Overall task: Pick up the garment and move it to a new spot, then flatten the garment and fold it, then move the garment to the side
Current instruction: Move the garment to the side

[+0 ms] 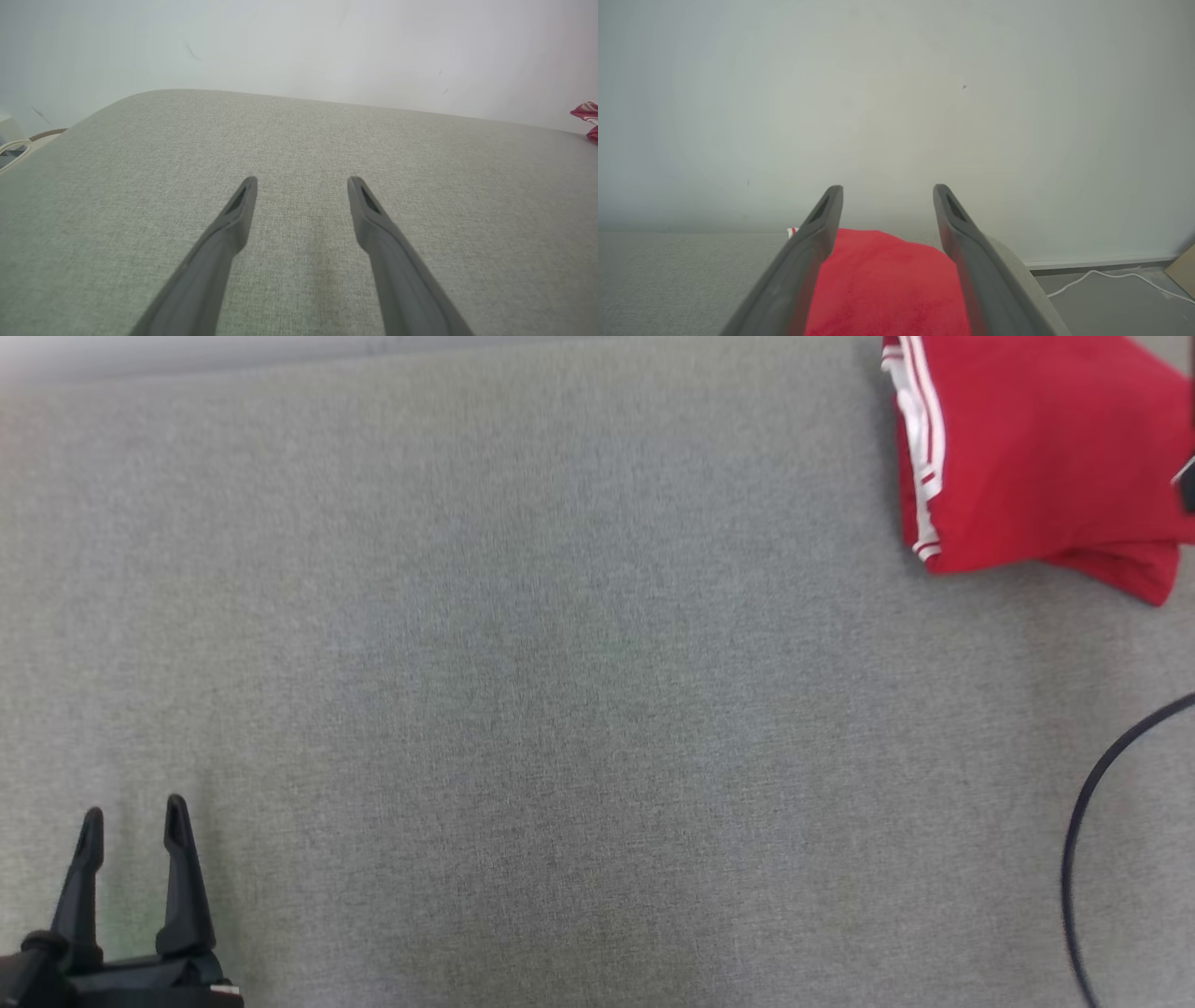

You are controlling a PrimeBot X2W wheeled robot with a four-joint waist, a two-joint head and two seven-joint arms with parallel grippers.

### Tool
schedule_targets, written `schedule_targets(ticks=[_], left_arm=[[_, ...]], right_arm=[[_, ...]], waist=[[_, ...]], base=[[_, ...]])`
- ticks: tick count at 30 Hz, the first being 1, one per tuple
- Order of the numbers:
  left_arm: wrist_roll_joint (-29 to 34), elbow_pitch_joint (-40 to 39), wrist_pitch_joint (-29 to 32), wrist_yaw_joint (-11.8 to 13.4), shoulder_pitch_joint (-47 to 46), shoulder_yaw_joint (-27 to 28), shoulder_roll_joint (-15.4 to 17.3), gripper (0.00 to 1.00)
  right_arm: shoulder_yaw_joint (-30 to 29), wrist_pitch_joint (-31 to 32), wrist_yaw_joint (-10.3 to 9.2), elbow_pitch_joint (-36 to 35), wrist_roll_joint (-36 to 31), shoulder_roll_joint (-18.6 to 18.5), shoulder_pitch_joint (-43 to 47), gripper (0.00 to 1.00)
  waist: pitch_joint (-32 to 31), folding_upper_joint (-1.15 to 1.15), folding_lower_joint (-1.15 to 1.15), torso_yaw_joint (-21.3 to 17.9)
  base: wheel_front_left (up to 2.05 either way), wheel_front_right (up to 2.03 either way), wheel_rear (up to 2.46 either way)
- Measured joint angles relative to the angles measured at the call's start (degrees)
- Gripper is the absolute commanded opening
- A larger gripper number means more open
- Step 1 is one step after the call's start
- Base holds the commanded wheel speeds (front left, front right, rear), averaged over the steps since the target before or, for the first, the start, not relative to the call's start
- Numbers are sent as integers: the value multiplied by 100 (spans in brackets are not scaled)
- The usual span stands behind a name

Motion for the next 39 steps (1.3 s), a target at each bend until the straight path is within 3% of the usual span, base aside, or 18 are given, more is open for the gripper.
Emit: schedule_targets(ticks=[6,18,29,39], left_arm=[[-10,82,0,42,136,-9,-65,100],[14,269,0,42,322,-89,-105,100],[14,325,0,32,499,-132,-121,100],[-4,313,0,69,751,-310,-137,100]], right_arm=[[-509,-76,0,-364,62,452,724,100],[-1672,-91,0,-1474,-746,1421,2566,100],[-1853,-91,0,-2305,-1373,2063,3636,100],[-2488,-91,0,-3127,-2164,2575,4964,100]], waist=[[-402,0,0,-13],[-1162,0,-1,45],[-1669,-1,-1,95],[-2013,-1,-1,166]], base=[[0,0,0],[0,0,0],[0,0,0],[0,0,0]])
